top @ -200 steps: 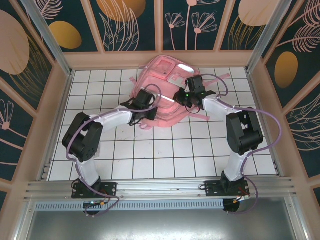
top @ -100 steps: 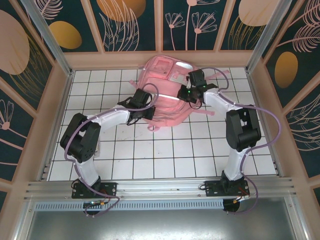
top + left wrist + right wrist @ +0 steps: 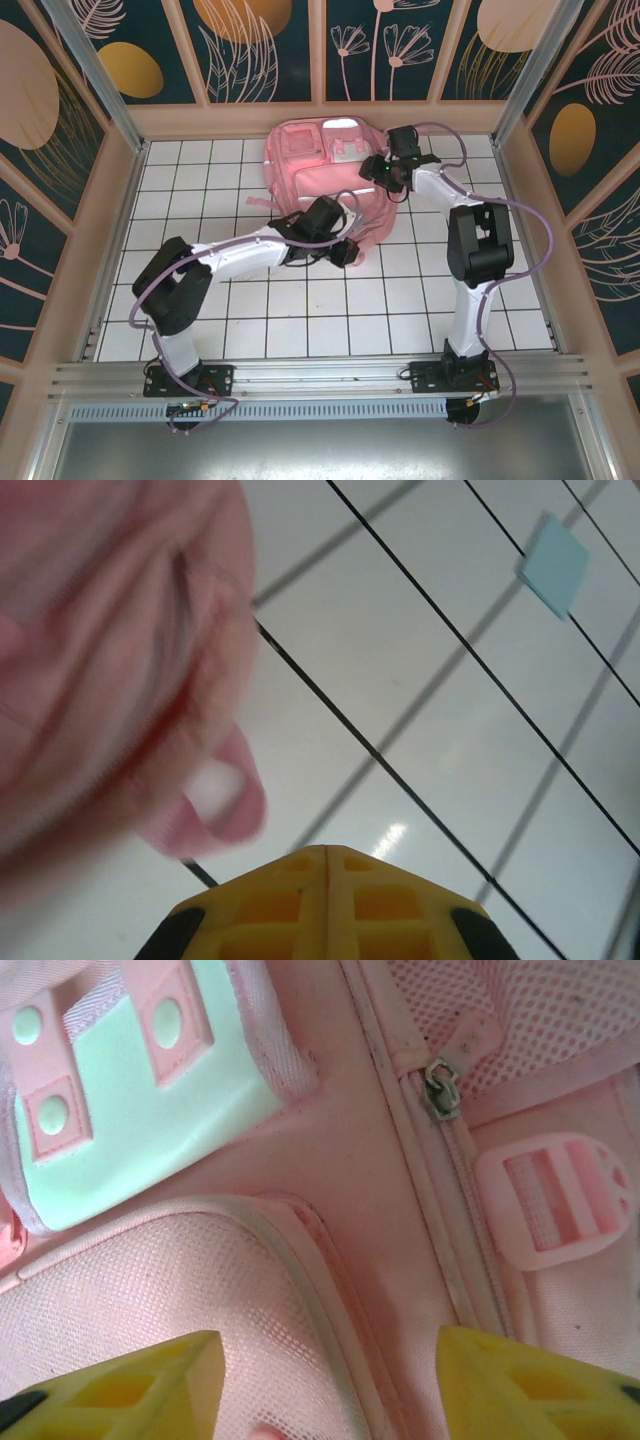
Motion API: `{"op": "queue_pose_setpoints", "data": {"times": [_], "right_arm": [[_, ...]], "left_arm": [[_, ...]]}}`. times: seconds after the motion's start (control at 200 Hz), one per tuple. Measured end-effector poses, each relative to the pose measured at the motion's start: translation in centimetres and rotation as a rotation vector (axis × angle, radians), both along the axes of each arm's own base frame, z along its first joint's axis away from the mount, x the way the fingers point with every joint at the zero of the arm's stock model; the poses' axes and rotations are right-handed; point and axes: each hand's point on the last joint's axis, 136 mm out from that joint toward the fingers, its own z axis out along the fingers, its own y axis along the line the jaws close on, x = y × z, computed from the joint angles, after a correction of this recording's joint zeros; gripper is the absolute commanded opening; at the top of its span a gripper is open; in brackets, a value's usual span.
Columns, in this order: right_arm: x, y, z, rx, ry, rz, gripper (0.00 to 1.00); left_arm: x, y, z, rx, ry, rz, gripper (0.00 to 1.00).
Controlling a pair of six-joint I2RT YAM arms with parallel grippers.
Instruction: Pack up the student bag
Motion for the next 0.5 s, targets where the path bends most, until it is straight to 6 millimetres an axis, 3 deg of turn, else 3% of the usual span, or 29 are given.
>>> {"op": "queue_pose_setpoints", "data": {"times": [0.17, 0.33, 0.39, 0.5], "right_arm": [[-3.7, -1.5, 1.5, 0.019, -0.003, -0.050, 0.62], [-6.0, -1.3, 3.9, 0.100, -0.044, -0.053, 0.62], [-6.8, -1.1, 3.7, 0.138, -0.038, -0.051, 0.62], [-8.2, -0.6, 1.9, 0.195, 0.011, -0.058, 0.61]], "left_arm": [[3.4, -0.2, 0.3, 0.024, -0.055, 0.112, 0.00], [5.9, 0.7, 1.7, 0.050, -0.127, 0.243, 0.18], [6.7, 1.1, 2.0, 0.050, -0.143, 0.294, 0.28], [7.8, 2.2, 2.1, 0.042, -0.143, 0.378, 0.35]]}}
